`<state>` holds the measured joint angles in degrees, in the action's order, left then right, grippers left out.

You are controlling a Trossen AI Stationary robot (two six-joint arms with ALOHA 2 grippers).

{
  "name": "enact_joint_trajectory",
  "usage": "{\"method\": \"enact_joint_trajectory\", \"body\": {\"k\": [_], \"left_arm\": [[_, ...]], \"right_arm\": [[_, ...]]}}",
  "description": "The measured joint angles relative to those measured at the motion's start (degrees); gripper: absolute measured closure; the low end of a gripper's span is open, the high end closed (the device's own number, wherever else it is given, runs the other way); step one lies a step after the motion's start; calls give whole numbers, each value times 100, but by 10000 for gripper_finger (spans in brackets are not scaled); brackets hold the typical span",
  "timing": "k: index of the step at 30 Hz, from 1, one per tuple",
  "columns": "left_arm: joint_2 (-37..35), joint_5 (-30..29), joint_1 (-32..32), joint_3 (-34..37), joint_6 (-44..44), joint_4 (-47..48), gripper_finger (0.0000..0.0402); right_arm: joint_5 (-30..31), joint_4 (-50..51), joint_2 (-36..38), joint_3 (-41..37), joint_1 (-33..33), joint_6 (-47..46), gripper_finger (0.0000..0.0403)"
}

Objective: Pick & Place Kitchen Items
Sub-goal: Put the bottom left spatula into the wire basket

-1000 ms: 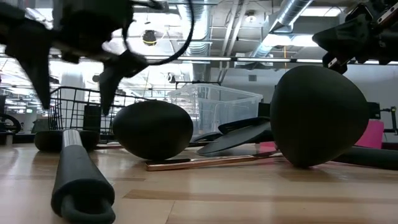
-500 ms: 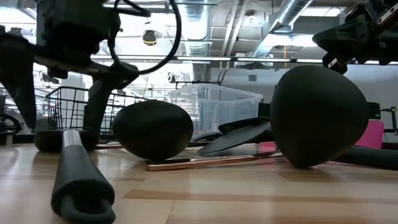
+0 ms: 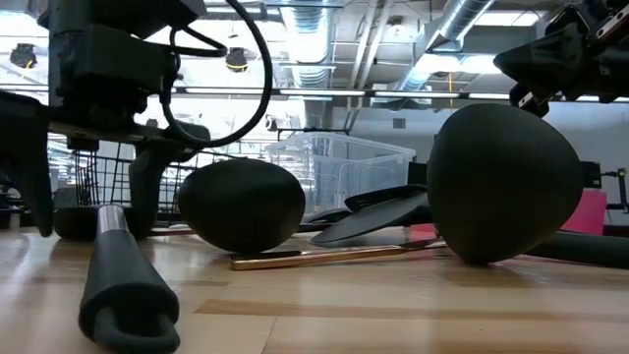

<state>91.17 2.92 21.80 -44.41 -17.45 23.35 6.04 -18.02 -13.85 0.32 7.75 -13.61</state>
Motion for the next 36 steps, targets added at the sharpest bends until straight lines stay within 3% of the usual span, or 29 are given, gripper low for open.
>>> {"method": "enact_joint_trajectory", "body": {"k": [20, 27, 36], "left_arm": [[1, 15, 2, 143, -70, -157, 349], [5, 416, -4, 137, 199, -162, 353], [-803, 614, 9, 16, 1868, -167, 357]], "right_arm": [[0, 0, 0, 1, -2, -1, 403], [0, -1, 0, 0, 0, 0, 403], [0, -2, 0, 2, 0, 0, 403]]}}
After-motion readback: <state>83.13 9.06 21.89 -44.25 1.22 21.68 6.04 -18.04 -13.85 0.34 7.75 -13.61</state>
